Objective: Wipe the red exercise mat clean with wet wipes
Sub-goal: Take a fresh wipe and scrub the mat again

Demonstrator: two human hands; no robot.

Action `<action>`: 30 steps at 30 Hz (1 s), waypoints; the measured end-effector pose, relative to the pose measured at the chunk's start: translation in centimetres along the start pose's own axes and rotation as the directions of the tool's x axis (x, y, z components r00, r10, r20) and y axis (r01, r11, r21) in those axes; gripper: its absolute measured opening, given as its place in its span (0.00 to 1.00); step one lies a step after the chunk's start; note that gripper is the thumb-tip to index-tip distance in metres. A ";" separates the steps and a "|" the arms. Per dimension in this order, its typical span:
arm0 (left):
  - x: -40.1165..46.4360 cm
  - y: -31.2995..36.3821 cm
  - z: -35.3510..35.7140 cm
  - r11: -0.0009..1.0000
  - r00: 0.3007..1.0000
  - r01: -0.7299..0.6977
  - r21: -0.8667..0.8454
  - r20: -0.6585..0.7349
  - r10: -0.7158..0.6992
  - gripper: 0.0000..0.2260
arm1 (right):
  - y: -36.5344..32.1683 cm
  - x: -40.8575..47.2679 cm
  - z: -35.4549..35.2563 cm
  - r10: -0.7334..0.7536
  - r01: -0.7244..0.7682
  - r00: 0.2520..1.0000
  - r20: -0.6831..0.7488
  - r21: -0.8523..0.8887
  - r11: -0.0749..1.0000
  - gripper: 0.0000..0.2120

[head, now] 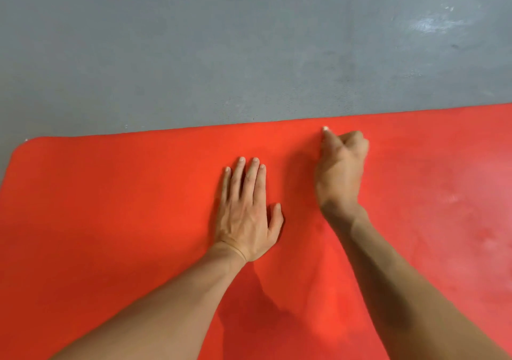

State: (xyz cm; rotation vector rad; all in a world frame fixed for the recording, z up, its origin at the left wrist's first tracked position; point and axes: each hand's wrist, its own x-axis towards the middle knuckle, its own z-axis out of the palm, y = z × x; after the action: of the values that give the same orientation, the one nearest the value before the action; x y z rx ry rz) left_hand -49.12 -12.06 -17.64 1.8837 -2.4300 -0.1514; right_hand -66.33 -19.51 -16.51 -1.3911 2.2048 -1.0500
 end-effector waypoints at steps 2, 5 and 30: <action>0.0 0.0 -0.1 1.000 1.000 -0.016 0.012 0.003 0.016 0.35 | -2.0 -2.3 1.7 -0.335 0.325 0.901 0.277 0.083 0.942 0.07; 0.1 0.0 -0.2 0.999 1.000 -0.021 0.030 0.024 0.020 0.35 | -0.3 1.5 2.3 -0.443 0.455 0.845 0.300 0.034 0.890 0.07; 0.3 -0.2 -0.4 0.999 0.999 -0.032 0.024 0.030 0.032 0.36 | 0.9 0.0 1.0 -0.587 0.637 0.735 0.338 -0.049 0.769 0.17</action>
State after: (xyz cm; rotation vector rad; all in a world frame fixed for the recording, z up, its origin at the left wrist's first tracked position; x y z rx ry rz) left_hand -48.99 -12.43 -17.30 1.8640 -2.4909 -0.1496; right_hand -66.29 -19.73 -17.84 -2.2859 1.6494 -0.7600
